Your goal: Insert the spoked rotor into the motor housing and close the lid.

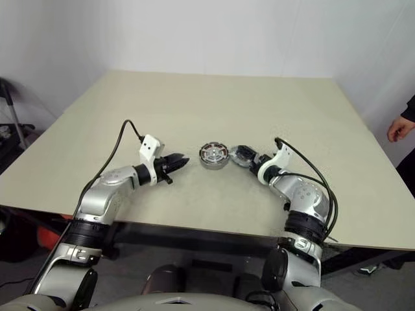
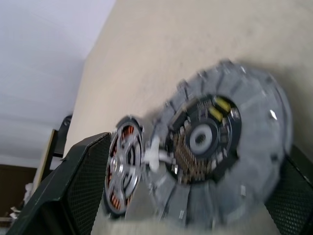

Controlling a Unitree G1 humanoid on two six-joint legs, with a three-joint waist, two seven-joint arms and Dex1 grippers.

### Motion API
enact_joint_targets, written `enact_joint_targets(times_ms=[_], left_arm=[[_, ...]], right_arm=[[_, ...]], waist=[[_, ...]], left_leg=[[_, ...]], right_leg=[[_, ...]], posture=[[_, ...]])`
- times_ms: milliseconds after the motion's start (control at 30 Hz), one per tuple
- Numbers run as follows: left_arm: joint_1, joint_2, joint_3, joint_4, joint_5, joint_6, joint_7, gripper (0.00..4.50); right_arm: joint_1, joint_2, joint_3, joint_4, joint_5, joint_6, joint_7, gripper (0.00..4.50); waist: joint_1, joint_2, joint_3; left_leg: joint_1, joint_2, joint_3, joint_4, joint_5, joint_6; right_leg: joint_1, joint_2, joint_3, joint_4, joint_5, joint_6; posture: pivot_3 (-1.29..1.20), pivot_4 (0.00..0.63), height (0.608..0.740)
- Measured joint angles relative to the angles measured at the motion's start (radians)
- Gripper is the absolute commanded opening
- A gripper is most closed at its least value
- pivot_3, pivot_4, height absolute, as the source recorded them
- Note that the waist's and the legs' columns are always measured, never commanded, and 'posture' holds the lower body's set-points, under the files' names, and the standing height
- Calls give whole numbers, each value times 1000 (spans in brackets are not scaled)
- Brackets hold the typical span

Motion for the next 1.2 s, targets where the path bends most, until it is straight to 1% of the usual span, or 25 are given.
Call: enact_joint_targets(times_ms=[67, 100, 200, 367, 533, 600, 667, 800, 933, 1067, 1200], left_arm=[[2, 0, -2, 0, 8, -1, 4, 1381], [3, 0, -3, 0, 11, -5, 6, 1381], [6, 0, -6, 1, 18, -13, 8, 1381], [9, 1, -17, 13, 35, -21, 16, 1381], [11, 1, -18, 22, 51, -38, 26, 1381], [12, 0, -18, 22, 53, -43, 26, 1381], [20, 3, -17, 22, 56, -45, 29, 1381], [37, 5, -16, 22, 57, -50, 35, 1381], [37, 5, -15, 22, 57, -52, 43, 1381], [37, 1, -16, 23, 58, -54, 49, 1381], [38, 0, -16, 23, 59, -56, 55, 1381]], right_arm=[[-22, -7, 27, 29, -4, -37, 15, 4470], [-36, -9, 44, 30, -4, -48, 25, 4470], [-71, -11, 108, 9, 8, -58, 77, 4470], [-85, -3, 245, -78, 18, -52, 146, 4470], [-90, 38, 460, -124, -20, -40, 172, 4470], [-88, 41, 502, -123, -31, -48, 180, 4470], [-87, 25, 516, -123, -49, -75, 189, 4470], [-67, -56, 567, -123, -123, -163, 220, 4470], [-33, -136, 697, -82, -279, -332, 264, 4470], [-17, -143, 749, 6, -362, -474, 309, 4470], [-27, -130, 751, 78, -404, -567, 323, 4470]], waist=[[-1, 0, 0], [-2, 0, 0], [-3, 0, 0], [-3, 0, 0], [-5, 0, 0], [-2, 0, 0], [3, 0, 0], [2, 0, 0], [-1, 0, 0], [-7, 0, 0], [-7, -1, 0]], left_leg=[[-1, 0, 0, 0, 0, 0], [-3, 0, 0, 0, 0, 0], [-5, 2, 0, 0, -2, 4], [-10, 4, -1, 2, -6, 11], [-10, 10, -1, 2, -6, 11], [-11, 9, 0, 2, -6, 11], [-11, 9, 0, 4, -6, 11], [-9, 9, -1, 8, -6, 10], [-7, 10, -1, 7, -5, 8], [-7, 10, -1, 8, -5, 9], [-7, 10, 0, 8, -6, 10]], right_leg=[[-1, 0, 0, 1, 2, -3], [-3, 0, 0, 1, 5, -8], [-5, 3, -1, 1, 6, -11], [-9, 9, -2, 1, 6, -10], [-10, 11, -3, 1, 5, -12], [-10, 11, -3, 1, 3, -15], [-8, 10, -2, 0, 3, -15], [-5, 10, -2, 0, 4, -13], [-4, 10, -2, 1, 4, -13], [-4, 10, -2, 2, 4, -14], [-4, 11, -2, 2, 4, -14]], posture=[[0, 0, 740], [0, 0, 740], [0, 0, 740], [0, 0, 740], [0, 0, 740], [0, 0, 740], [0, 0, 740], [0, 0, 740], [0, 0, 740], [0, 0, 740], [0, 0, 740]])
